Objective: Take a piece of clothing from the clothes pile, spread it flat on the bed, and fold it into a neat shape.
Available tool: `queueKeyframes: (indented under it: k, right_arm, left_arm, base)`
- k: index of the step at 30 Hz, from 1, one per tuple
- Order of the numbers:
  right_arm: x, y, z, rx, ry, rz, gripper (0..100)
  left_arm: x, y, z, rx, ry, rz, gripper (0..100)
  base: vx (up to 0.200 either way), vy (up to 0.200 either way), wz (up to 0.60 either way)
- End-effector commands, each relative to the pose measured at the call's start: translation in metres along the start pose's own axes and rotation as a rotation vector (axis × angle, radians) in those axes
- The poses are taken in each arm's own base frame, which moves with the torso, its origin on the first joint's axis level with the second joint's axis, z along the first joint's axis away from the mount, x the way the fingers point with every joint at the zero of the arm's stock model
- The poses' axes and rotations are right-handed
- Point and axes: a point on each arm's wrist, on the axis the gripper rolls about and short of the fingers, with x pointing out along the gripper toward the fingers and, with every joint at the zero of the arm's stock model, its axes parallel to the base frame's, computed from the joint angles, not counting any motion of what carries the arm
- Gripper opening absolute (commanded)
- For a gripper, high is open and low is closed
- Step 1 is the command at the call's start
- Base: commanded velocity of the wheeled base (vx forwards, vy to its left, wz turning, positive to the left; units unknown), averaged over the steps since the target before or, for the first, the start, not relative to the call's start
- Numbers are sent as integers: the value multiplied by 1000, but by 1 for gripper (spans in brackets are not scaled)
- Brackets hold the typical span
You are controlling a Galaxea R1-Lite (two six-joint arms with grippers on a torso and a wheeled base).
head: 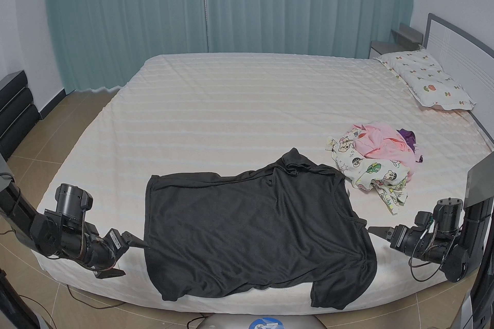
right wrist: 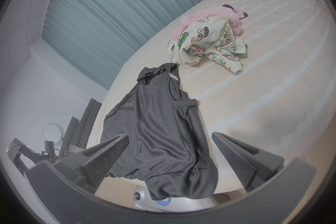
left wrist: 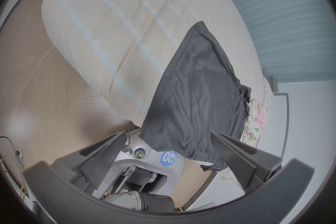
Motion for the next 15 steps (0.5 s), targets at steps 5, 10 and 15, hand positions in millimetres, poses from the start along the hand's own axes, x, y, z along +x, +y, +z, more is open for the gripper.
queueKeyframes:
  k: [5, 10, 15]
  right_arm:
    - [1, 3, 0, -11, -8, 16, 100]
    - [1, 3, 1, -9, -9, 15, 100]
    - [1, 3, 0, -9, -7, 15, 100]
  left_arm:
    - [3, 4, 10, -31, -15, 8, 100]
    - [3, -5, 18, -79, -42, -15, 100]
    - [4, -11, 25, -92, -47, -41, 100]
  base:
    - [0, 80, 0]
    - [0, 0, 0]
    - [40, 0, 0]
